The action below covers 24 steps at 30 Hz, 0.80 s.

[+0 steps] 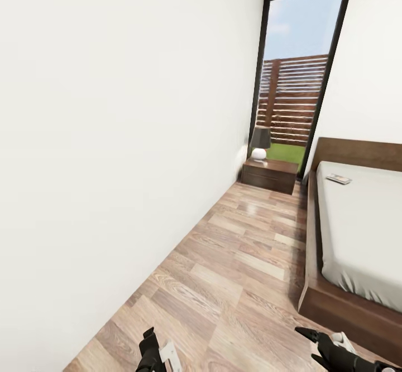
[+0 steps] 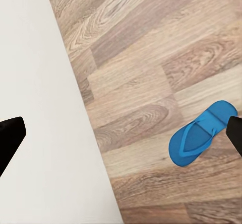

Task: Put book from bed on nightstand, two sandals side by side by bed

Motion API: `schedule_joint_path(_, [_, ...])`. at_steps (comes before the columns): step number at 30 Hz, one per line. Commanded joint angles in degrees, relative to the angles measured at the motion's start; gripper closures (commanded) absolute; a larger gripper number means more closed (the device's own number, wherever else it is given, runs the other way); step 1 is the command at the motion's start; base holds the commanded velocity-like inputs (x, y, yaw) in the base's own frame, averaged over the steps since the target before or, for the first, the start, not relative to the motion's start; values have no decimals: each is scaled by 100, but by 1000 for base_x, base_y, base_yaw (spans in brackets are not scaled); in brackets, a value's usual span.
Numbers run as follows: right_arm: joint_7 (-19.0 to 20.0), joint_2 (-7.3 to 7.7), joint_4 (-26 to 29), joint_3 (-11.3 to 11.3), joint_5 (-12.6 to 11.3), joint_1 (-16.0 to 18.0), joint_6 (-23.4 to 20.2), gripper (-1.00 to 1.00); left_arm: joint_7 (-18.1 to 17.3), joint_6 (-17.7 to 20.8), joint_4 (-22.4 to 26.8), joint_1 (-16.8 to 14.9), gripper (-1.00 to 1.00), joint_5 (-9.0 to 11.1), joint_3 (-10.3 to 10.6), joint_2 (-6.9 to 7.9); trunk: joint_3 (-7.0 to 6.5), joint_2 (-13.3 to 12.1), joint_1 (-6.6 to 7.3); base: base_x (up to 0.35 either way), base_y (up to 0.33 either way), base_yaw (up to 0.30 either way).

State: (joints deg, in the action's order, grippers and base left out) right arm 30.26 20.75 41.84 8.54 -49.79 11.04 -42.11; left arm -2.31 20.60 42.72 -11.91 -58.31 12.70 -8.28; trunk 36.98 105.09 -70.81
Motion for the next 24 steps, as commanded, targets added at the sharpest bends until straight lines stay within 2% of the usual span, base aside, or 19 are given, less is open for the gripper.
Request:
schedule_joint_path(1, [11, 1, 0, 49, -16, 4, -47, -100, -24, 31, 9, -3, -100, -51, 13, 1, 24, 44, -22, 0, 0, 0])
schedule_joint_path(3, [20, 0, 0, 206, -27, 4, -58, -100, -24, 31, 10, -2, -100, -50, 13, 2, 60, 125, -66, 0, 0, 0])
schedule_joint_path(4, [28, 5, 2, 503, -34, -1, -70, -100, -26, 32, 16, 0, -100, -50, 13, 2, 78, 165, -88, 0, 0, 0])
schedule_joint_path(6, [55, 7, 10, 739, -38, -3, -74, -100, -33, 32, 25, -1, -100, -50, 10, 2, 114, 245, -132, 0, 0, 0])
schedule_joint_path(8, [263, 9, 11, 1004, -39, -4, -76, -100, -42, 32, 31, -1, -100, -49, 6, 2, 150, 325, -176, 0, 0, 0])
schedule_joint_path(10, [400, 12, 10, 1090, -39, -6, -77, -100, -44, 32, 32, -1, -100, -49, 6, 2, 186, 405, -220, 0, 0, 0])
schedule_joint_path(12, [696, 16, 9, 1192, -33, -9, -83, -100, -45, 32, 34, -2, -100, -48, 5, 2, 222, 486, -264, 0, 0, 0])
schedule_joint_path(24, [857, 9, 9, 1236, -30, -9, -86, -100, -42, 32, 35, -3, -100, -49, 4, 2, 437, 967, -527, 0, 0, 0])
